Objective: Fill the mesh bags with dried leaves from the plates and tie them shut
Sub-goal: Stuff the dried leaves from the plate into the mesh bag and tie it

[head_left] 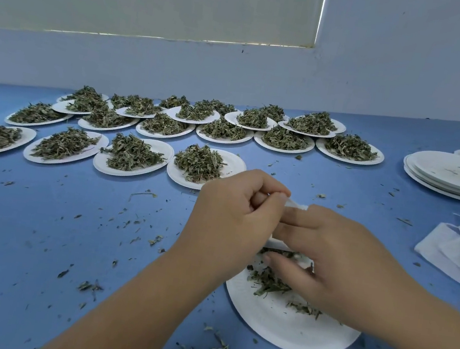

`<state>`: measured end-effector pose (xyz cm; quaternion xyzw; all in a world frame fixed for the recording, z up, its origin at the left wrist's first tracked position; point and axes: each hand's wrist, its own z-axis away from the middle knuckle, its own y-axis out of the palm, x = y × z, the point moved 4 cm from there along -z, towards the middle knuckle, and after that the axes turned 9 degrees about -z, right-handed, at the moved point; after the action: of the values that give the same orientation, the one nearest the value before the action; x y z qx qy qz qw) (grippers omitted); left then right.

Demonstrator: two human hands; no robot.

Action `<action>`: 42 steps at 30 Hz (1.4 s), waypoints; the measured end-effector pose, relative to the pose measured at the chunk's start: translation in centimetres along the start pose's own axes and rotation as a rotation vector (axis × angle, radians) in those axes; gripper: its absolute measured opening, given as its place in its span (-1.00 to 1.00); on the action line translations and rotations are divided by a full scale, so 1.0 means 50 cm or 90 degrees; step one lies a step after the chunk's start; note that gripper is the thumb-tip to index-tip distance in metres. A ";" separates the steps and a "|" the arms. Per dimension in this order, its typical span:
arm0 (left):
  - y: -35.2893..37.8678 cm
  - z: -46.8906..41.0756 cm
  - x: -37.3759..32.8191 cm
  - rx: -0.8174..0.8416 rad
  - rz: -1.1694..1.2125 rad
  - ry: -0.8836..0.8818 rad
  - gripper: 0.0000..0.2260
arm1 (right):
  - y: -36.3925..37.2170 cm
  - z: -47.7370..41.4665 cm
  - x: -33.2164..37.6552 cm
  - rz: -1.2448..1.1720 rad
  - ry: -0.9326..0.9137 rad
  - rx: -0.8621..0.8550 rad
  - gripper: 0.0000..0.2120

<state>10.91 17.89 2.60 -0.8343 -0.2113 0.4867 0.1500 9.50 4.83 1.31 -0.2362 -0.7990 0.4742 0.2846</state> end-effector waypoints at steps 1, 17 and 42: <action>0.002 0.003 -0.004 0.008 -0.005 0.010 -0.82 | 0.004 -0.003 0.000 0.019 0.013 0.008 -0.61; -0.018 -0.002 -0.002 -0.041 0.052 -0.023 -0.84 | -0.049 0.009 -0.012 -0.074 -0.059 -0.116 -0.70; -0.065 -0.012 0.002 -0.160 -0.043 0.090 -0.78 | 0.011 0.010 -0.063 -0.067 0.189 0.164 -0.16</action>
<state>10.81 20.71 4.30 -0.8710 -0.2875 0.3913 0.0750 11.51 2.71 -0.13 -0.2232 -0.6921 0.5168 0.4517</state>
